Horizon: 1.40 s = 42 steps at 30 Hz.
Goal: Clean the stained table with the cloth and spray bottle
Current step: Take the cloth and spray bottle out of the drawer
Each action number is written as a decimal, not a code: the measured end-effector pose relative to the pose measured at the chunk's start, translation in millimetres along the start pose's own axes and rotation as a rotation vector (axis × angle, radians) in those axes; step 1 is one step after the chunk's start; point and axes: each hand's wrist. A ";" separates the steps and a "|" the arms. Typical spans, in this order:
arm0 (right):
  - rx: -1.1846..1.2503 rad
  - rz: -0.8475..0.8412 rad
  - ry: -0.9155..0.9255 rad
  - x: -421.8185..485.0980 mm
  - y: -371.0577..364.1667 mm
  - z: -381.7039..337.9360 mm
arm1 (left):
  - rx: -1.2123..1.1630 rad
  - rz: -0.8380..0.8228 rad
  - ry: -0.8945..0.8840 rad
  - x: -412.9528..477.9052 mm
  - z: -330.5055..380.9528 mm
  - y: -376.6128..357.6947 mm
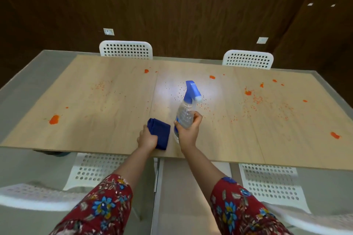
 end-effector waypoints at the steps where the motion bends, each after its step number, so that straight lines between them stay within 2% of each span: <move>1: 0.001 -0.010 -0.007 -1.6 -0.6 1.5 | 0.039 -0.016 -0.024 -6.2 -1.4 -0.8; 4: -0.011 -0.060 -0.060 -5.9 0.1 2.7 | 0.163 -0.015 -0.111 -20.1 -14.1 -1.7; 7: -0.012 -0.129 -0.184 -12.1 10.7 -0.2 | 0.227 0.077 -0.264 -26.5 -34.1 2.5; 9: -0.054 -0.183 -0.250 -26.0 28.9 -0.8 | 0.174 0.033 -0.379 -31.9 -50.0 7.2; 11: -0.058 -0.245 -0.334 -47.2 55.6 -4.3 | 0.250 -0.021 -0.496 -32.2 -63.3 11.9; 14: -0.094 -0.496 -0.425 -102.0 109.5 -10.4 | 0.544 -0.012 -0.586 -31.4 -77.9 17.1; 19: -0.314 -0.954 -0.577 -197.4 190.7 2.2 | 0.889 0.058 -0.563 -40.1 -87.9 8.6; 23: -0.680 -1.274 -0.534 -241.2 214.9 15.2 | 0.908 0.157 -0.610 -48.0 -95.3 -7.5; 25: -0.791 -1.373 -0.512 -256.5 212.8 20.1 | 0.886 0.164 -0.646 -49.2 -97.9 -13.3; 30: -1.067 -1.431 -0.379 -262.3 204.8 41.9 | 0.872 0.143 -0.644 -46.7 -90.8 -15.6; 33: -1.132 -1.449 -0.322 -246.8 199.8 46.6 | 0.889 0.161 -0.653 -43.6 -84.3 -12.8; 37: -1.180 -1.399 -0.252 -214.4 187.1 58.9 | 0.868 0.176 -0.637 -47.6 -76.5 -15.3; 42: -1.214 -1.239 -0.153 -163.5 162.6 71.8 | 0.827 0.198 -0.624 -48.5 -76.1 -19.6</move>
Point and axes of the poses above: each hand's wrist, its own x-axis towards the middle knuckle, its own y-axis out of the back of the hand, z = x × y, and after that the axes turned 11 degrees about y, right-handed
